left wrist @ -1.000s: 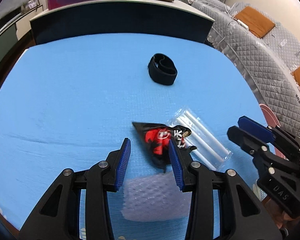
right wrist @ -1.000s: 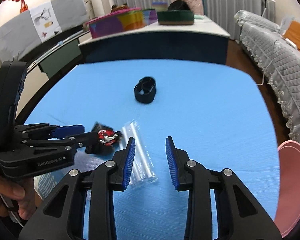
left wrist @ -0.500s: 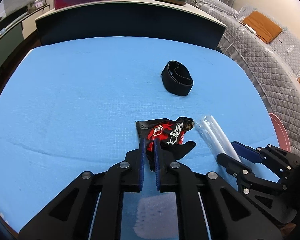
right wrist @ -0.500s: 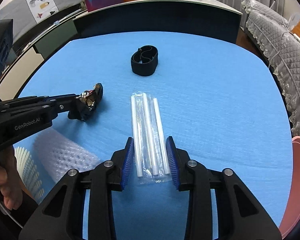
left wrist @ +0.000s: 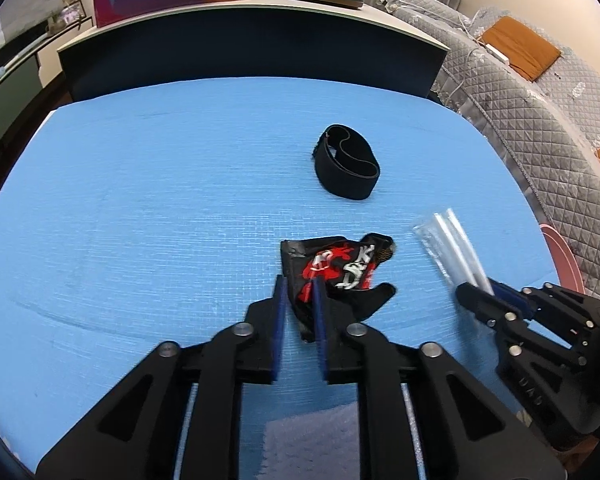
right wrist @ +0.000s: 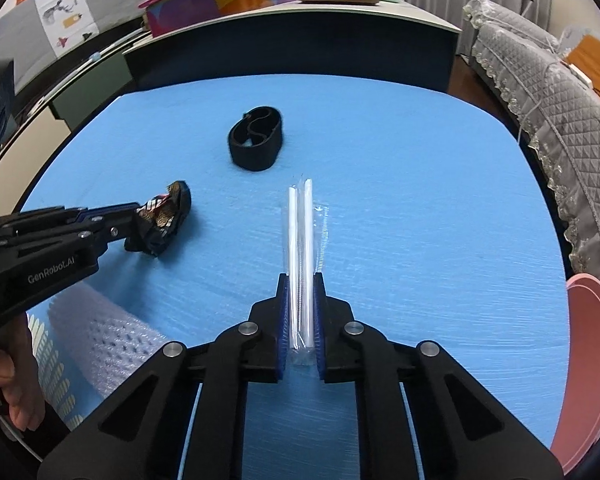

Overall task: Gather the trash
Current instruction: 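Grasp black-red wrapper with left tool while right tool grasps clear plastic tubes, then carry wrapper with left tool while right tool carries tubes over pink bucket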

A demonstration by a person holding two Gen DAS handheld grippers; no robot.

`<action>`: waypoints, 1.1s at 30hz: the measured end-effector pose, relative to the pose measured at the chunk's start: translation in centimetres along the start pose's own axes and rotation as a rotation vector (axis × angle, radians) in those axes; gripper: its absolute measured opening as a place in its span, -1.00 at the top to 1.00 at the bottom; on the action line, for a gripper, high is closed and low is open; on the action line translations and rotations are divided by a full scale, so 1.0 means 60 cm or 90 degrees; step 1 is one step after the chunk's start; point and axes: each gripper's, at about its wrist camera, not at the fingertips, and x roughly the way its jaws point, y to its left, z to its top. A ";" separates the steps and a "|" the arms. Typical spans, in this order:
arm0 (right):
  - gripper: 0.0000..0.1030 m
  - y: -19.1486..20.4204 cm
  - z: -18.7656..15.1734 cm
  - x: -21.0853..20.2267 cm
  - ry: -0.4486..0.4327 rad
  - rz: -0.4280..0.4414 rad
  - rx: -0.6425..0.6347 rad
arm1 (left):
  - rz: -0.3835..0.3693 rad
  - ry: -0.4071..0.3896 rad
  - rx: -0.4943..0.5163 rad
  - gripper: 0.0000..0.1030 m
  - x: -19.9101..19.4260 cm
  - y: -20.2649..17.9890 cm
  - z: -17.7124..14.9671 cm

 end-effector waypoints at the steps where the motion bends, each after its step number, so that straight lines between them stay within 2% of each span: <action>1: 0.78 -0.002 0.000 -0.001 -0.001 -0.001 0.001 | 0.000 0.000 -0.001 0.67 0.000 -0.001 0.000; 5: 0.78 -0.008 0.000 -0.010 -0.008 -0.005 0.007 | -0.006 0.004 0.003 0.67 0.002 -0.004 0.001; 8: 0.78 -0.012 -0.001 -0.019 -0.016 -0.008 0.012 | -0.015 0.011 0.006 0.77 0.005 -0.009 -0.001; 20: 0.79 -0.041 0.001 -0.078 -0.073 -0.027 0.041 | 0.004 -0.073 0.021 0.79 -0.045 -0.033 0.013; 33: 0.79 -0.082 -0.009 -0.128 -0.120 -0.063 0.074 | -0.006 -0.120 0.058 0.79 -0.072 -0.085 0.023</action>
